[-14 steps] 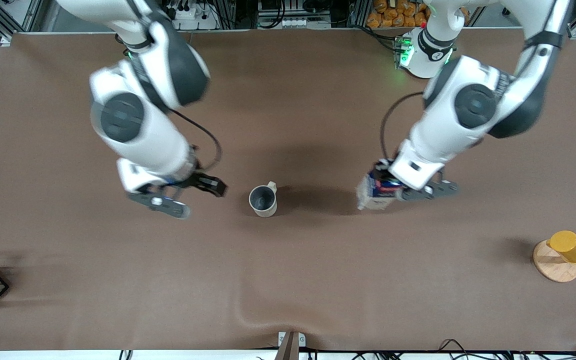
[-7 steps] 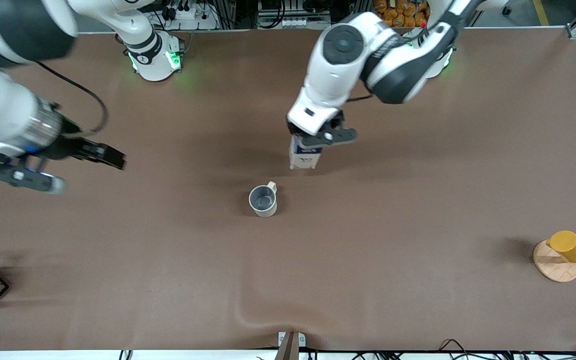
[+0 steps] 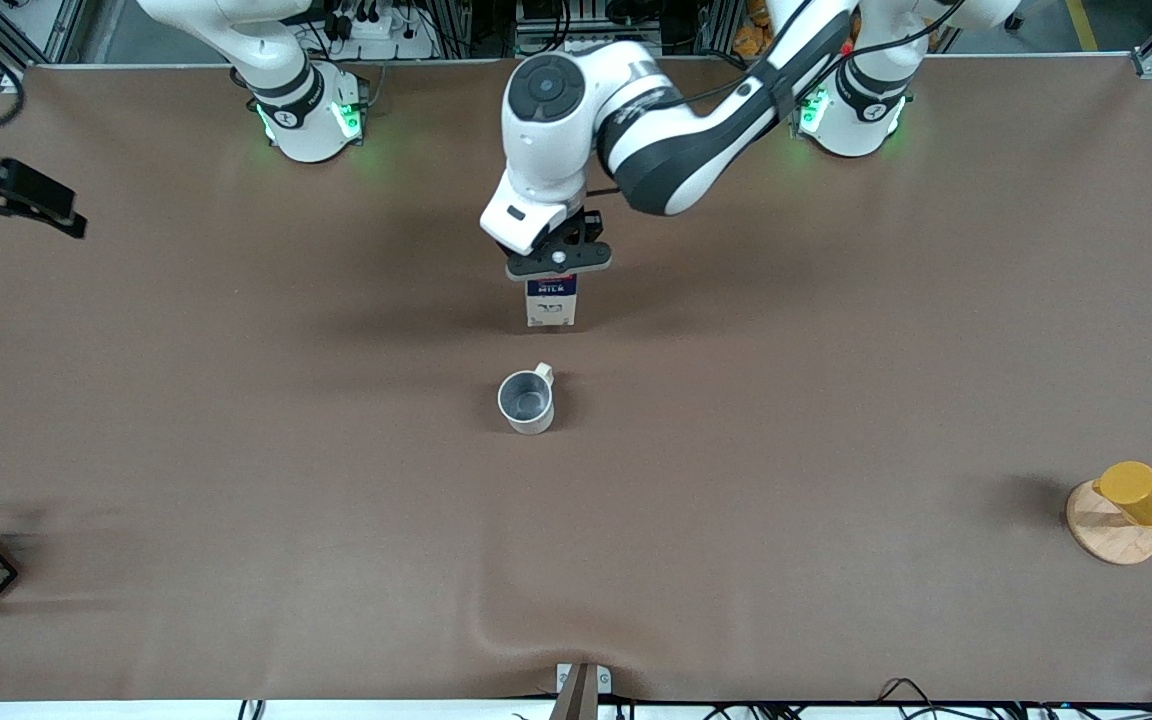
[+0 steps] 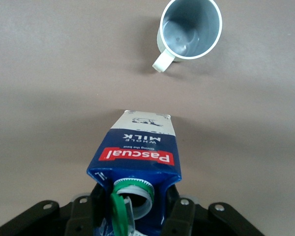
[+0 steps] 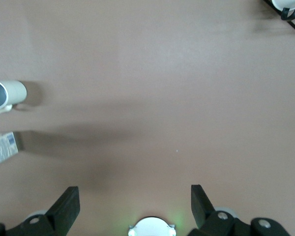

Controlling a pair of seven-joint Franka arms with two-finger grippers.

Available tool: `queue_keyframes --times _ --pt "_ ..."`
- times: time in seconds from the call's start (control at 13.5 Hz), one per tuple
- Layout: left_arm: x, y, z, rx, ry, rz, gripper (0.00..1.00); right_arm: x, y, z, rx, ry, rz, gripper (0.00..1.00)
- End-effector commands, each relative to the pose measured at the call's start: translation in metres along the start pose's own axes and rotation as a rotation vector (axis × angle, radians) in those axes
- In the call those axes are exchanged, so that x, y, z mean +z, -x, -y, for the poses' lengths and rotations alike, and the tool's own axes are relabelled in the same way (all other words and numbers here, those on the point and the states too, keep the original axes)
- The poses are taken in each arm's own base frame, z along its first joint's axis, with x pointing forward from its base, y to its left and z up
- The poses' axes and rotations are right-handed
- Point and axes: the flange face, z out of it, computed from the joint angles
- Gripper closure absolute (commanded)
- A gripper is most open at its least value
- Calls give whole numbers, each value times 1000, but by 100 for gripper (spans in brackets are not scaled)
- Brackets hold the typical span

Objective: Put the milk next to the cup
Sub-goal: 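Lower the milk carton beside the mug with the left gripper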

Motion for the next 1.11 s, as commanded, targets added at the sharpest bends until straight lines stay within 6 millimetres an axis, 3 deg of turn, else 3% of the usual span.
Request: queue_keyframes --times 0.0,0.44,0.66,0.89,1.03 --pt "12 -3 -21 -3 -18 -54 53 18 5 1 -34 0 2 0" --pt "28 -9 -29 8 10 -80 53 33 2 -22 14 -23 6 0" --pt "32 -11 -30 54 17 -80 52 27 10 -20 3 -3 -64 0" --pt "37 -20 -27 58 19 -90 52 29 6 -30 11 -6 -66 0" --pt "41 -24 -26 73 16 -88 51 28 2 -25 0 -8 -100 0"
